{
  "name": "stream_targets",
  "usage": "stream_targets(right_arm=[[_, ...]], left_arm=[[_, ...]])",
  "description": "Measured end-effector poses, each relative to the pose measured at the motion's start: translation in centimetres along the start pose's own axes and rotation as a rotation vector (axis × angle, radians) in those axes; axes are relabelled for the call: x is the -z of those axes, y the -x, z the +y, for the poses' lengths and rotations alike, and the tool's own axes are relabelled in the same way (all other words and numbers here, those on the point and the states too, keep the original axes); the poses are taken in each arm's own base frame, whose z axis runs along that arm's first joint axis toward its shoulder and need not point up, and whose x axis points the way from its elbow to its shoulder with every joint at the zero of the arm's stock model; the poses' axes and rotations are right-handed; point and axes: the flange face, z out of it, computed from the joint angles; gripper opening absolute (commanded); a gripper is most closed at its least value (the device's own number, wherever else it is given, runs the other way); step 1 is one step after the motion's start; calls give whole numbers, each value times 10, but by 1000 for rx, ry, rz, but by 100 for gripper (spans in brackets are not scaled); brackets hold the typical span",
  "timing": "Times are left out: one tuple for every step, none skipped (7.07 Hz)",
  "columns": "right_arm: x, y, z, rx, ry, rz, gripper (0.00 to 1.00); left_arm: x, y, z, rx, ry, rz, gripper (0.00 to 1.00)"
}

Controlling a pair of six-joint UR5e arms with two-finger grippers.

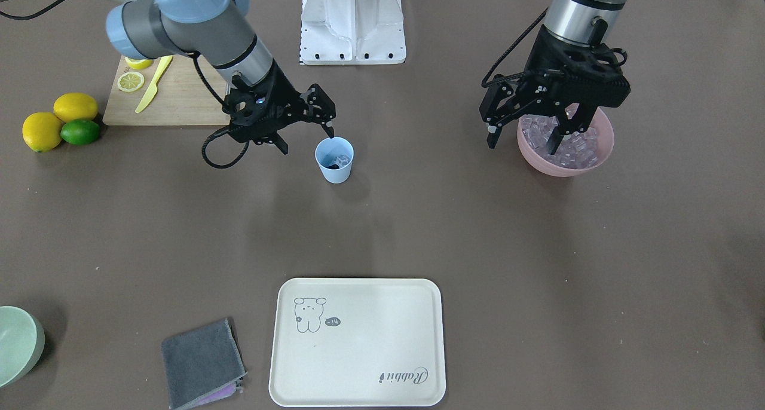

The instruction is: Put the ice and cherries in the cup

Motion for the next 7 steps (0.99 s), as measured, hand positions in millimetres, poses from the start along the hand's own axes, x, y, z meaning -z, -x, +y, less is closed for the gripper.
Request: stream_targets(right_arm=[[29, -29, -24, -35, 28, 0, 100], [53, -62, -42, -48, 45, 5, 100], [70, -95, -52, -48, 50, 18, 100], [83, -124, -59, -59, 50, 33, 100], [94, -152, -64, -61, 48, 47, 100], [105, -181, -68, -44, 43, 74, 100], [116, -213, -73, -23, 49, 122, 100]], left_arm=[[6, 17, 1, 4, -12, -8, 98], [15, 38, 2, 13, -36, -12, 98], [26, 57, -4, 26, -73, -12, 98], [30, 71, -8, 36, -99, -14, 98], [32, 87, -11, 51, -116, -25, 98], [32, 107, -13, 72, -122, -50, 98], [30, 135, -14, 90, -120, -89, 98]])
